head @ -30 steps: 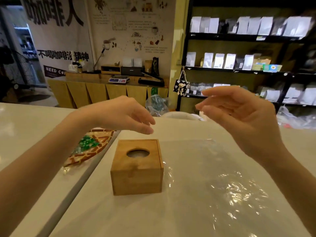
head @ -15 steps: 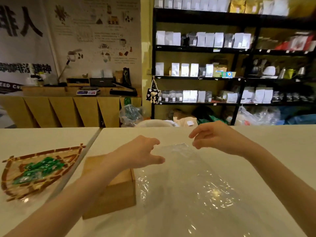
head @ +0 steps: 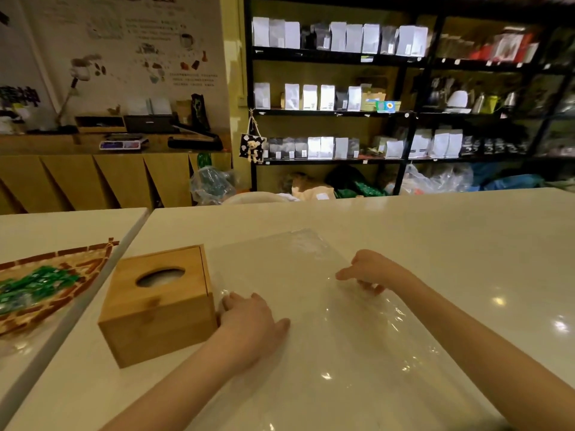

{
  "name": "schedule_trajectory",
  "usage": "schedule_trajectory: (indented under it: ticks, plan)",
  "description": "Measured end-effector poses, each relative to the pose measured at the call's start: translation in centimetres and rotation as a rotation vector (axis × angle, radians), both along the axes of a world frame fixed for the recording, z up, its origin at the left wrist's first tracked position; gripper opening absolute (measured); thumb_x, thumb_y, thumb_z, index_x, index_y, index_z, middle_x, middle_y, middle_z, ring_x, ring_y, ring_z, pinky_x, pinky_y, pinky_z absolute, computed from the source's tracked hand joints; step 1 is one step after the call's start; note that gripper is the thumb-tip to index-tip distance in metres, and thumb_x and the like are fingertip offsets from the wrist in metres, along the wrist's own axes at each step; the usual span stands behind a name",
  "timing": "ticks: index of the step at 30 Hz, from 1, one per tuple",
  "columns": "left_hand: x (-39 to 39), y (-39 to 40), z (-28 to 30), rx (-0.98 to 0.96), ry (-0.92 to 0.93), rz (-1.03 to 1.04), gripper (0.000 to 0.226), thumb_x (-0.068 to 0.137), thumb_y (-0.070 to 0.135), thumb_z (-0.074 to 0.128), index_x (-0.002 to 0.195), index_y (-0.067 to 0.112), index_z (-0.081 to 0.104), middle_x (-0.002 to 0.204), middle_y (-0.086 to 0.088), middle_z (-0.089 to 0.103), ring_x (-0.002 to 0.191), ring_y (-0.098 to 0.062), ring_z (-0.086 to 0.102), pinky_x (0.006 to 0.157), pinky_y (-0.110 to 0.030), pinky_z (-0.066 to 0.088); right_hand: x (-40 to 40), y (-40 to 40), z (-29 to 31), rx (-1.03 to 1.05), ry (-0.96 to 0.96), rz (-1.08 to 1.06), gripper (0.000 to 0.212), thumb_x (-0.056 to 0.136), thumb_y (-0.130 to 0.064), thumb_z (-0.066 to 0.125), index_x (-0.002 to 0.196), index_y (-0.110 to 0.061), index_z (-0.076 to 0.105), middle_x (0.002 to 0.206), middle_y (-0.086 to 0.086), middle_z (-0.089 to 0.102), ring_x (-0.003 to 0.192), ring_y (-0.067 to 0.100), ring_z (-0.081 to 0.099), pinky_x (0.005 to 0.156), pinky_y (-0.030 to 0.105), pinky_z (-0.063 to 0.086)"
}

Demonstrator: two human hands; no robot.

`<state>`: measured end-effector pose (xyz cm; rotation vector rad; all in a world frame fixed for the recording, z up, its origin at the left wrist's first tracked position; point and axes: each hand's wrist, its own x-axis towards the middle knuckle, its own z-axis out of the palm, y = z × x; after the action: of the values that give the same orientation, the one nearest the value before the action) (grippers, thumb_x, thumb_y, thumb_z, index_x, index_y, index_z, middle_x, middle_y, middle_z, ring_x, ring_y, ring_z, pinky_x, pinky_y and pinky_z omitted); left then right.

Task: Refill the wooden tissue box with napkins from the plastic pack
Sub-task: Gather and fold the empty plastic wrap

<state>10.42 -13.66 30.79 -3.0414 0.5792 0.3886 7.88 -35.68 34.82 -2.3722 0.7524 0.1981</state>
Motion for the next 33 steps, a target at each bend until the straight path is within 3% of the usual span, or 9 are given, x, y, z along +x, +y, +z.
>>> schedule_trajectory:
  ticks: [2,5,9,14,17,19,22,25,33]
  plan:
    - [-0.1,0.0,-0.3,-0.024,0.002,-0.005,0.078,0.086,0.061,0.028,0.139,0.003,0.023,0.142,-0.032,0.028,0.133,-0.046,0.021,0.109,-0.050,0.026,0.0,-0.1,-0.8,-0.055,0.016,-0.009,0.036,0.074,-0.038,0.070,0.070,-0.012,0.044,0.080,0.006,0.051,0.076,0.025,0.054,0.056,0.026,0.041]
    - [-0.2,0.2,-0.6,-0.082,-0.001,-0.019,0.078,0.086,0.062,0.027,0.145,0.013,0.012,0.152,-0.029,0.001,0.138,-0.050,-0.001,0.112,-0.054,0.013,-0.2,0.6,-1.6,-0.240,0.053,-0.025,0.041,0.071,-0.045,0.067,0.087,-0.011,0.050,0.103,0.008,0.039,0.112,0.031,0.040,0.074,0.031,0.038]
    - [0.3,0.2,-0.8,-0.166,0.056,0.017,0.072,0.086,0.063,0.030,0.144,0.026,0.011,0.151,-0.028,-0.017,0.136,-0.055,-0.011,0.112,-0.056,0.004,-0.1,0.7,-1.6,-0.188,0.015,-0.069,0.039,0.069,-0.035,0.073,0.088,-0.008,0.053,0.102,0.008,0.038,0.103,0.031,0.047,0.067,0.028,0.040]
    - [0.8,0.4,-0.3,-0.583,0.009,0.044,0.073,0.079,0.038,0.063,0.140,0.027,0.025,0.156,-0.012,-0.007,0.139,-0.036,0.022,0.110,-0.038,0.026,0.0,-1.1,-1.6,0.184,-0.157,-0.198,0.046,0.061,-0.011,0.081,0.093,-0.001,0.049,0.074,0.012,0.053,0.053,0.022,0.045,0.044,0.024,0.031]
    - [1.2,0.6,0.4,-1.014,0.084,0.185,0.072,0.073,0.009,0.072,0.134,0.026,0.038,0.151,-0.010,0.018,0.109,-0.024,0.053,0.086,-0.028,0.043,-0.5,-2.7,-1.2,0.467,-0.179,-0.311,0.028,0.064,-0.010,0.079,0.071,-0.002,0.054,0.037,0.002,0.053,0.035,0.016,0.040,0.042,0.021,0.032]
    - [1.3,0.7,0.7,-1.271,0.166,0.282,0.062,0.076,0.000,0.067,0.129,0.024,0.045,0.131,-0.007,0.038,0.087,-0.014,0.056,0.074,-0.027,0.046,-1.2,-3.2,-1.0,0.688,-0.204,-0.328,0.016,0.071,-0.008,0.074,0.070,-0.005,0.059,0.044,-0.001,0.058,0.035,0.012,0.038,0.038,0.018,0.034]
    - [1.3,1.1,1.2,-1.485,0.339,0.331,0.047,0.081,0.000,0.061,0.122,0.020,0.055,0.107,-0.009,0.049,0.090,-0.022,0.061,0.069,-0.025,0.050,-2.3,-3.8,-0.8,0.753,-0.333,-0.289,0.010,0.075,-0.008,0.071,0.079,-0.010,0.062,0.062,0.001,0.058,0.045,0.010,0.045,0.038,0.021,0.039]
    - [1.4,1.0,2.5,-1.678,0.505,0.355,0.031,0.081,-0.006,0.059,0.109,0.009,0.063,0.089,-0.011,0.065,0.085,-0.019,0.063,0.066,-0.014,0.055,-3.5,-4.7,-0.1,0.808,-0.560,-0.309,0.044,0.075,-0.005,0.072,0.112,-0.019,0.052,0.066,0.002,0.061,0.047,0.010,0.051,0.040,0.020,0.045]
    - [1.7,0.6,7.1,-1.597,0.382,0.213,0.041,0.077,0.002,0.067,0.117,0.004,0.059,0.112,-0.010,0.064,0.100,-0.020,0.062,0.085,-0.027,0.052,-5.9,-4.5,3.6,0.700,-0.862,-0.195,0.033,0.080,-0.007,0.067,0.112,-0.015,0.065,0.061,-0.001,0.053,0.045,0.004,0.047,0.044,0.014,0.045]
